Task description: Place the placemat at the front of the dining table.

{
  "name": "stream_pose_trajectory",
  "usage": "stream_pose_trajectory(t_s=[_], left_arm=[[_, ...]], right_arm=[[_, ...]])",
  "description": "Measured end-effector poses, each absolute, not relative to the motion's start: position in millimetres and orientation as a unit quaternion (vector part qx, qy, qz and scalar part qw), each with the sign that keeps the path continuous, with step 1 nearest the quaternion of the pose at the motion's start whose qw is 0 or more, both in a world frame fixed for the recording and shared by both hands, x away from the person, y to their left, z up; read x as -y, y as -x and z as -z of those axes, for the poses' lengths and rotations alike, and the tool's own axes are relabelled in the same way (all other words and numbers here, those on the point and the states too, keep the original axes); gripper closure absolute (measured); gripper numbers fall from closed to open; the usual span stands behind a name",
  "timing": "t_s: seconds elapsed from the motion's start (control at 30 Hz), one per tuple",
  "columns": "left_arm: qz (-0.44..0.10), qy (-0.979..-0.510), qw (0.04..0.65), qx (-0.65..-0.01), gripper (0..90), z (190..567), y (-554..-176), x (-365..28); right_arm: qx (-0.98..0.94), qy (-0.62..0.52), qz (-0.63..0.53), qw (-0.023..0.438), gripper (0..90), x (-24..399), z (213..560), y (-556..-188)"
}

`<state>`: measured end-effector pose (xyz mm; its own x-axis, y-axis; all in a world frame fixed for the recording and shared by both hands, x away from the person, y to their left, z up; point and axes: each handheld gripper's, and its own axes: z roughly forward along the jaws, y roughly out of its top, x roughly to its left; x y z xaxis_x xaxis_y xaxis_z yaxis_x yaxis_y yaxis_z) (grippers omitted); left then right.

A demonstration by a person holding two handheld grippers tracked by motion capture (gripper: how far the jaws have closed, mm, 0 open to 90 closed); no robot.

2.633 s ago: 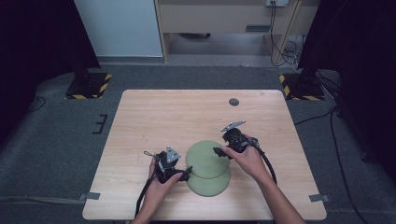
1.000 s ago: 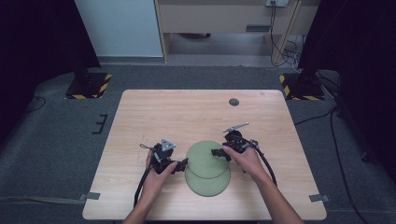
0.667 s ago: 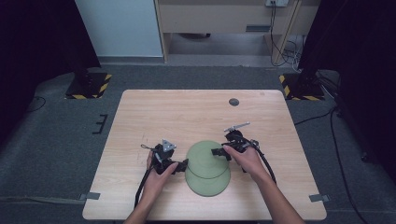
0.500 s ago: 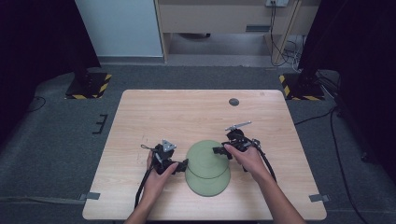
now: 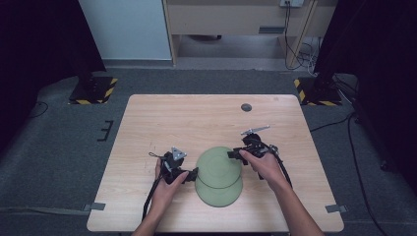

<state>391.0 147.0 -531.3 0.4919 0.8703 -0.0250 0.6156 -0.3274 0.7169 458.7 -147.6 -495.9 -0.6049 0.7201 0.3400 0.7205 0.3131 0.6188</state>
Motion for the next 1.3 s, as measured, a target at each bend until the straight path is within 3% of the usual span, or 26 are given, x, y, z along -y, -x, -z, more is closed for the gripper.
stream_pose_trajectory(t_s=[0.17, 0.53, 0.67, 1.03, 1.3], left_arm=[[-0.187, -0.793, 0.341, -0.469, 0.6, 531.2, -391.0, -146.8], [-0.188, -0.792, 0.34, -0.471, 0.7, 531.5, -391.0, -146.8], [-0.187, -0.791, 0.342, -0.471, 0.9, 531.8, -391.1, -147.5], [-0.188, -0.791, 0.343, -0.471, 1.8, 531.8, -390.7, -148.4], [-0.194, -0.786, 0.352, -0.47, 2.3, 528.3, -389.3, -153.0]], right_arm=[[0.804, 0.444, 0.396, 0.017, 66.8, 152.1, 493.5, -459.2], [0.808, 0.431, 0.399, 0.038, 70.3, 147.3, 492.4, -457.6], [0.823, 0.423, 0.379, 0.007, 74.6, 145.3, 492.0, -455.2], [0.845, 0.393, 0.361, -0.026, 85.0, 137.5, 475.1, -445.0], [0.85, 0.383, 0.359, -0.037, 85.6, 129.7, 461.0, -444.8]])
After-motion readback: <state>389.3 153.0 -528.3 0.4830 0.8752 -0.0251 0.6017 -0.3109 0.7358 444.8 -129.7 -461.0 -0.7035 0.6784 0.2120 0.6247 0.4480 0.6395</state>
